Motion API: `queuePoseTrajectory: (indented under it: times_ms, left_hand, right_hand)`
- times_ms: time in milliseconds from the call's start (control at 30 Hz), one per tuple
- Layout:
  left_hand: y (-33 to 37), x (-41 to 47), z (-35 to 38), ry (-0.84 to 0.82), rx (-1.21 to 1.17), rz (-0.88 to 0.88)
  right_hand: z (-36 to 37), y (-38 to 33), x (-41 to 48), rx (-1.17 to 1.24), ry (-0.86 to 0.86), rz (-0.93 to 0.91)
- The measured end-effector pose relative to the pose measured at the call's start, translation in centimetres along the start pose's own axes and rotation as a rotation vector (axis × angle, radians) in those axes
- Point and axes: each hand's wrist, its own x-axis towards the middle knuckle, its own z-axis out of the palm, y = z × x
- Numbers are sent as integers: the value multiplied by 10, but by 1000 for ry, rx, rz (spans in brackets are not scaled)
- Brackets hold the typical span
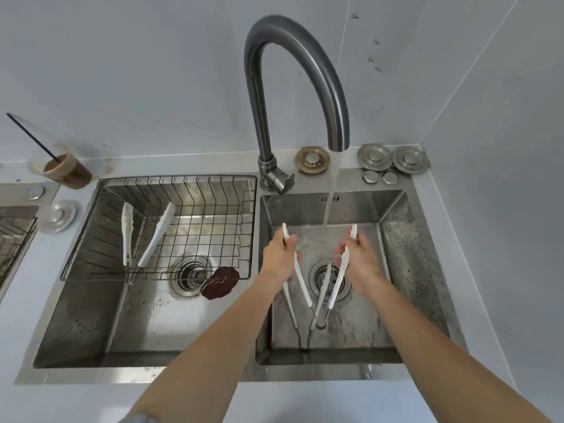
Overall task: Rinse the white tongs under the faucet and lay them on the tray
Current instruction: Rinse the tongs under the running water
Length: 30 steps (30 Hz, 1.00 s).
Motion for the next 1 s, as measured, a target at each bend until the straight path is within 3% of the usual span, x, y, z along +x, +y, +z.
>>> queuePoseTrajectory:
  times_ms: [267,633,900,1000]
  left_hand:
    - [-35,26,26,-244,336,-178]
    - [-76,32,48,-27,409,-169]
    - [-82,36,59,-32,729,-129]
    - [-79,33,56,-48,733,-143]
  right_hand:
    - [-24,56,18,-162,95,154]
    - [-20,92,35,-385,176,198]
    - [-25,99,49,-694,122,134]
    - [-27,93,52,-795,66,157]
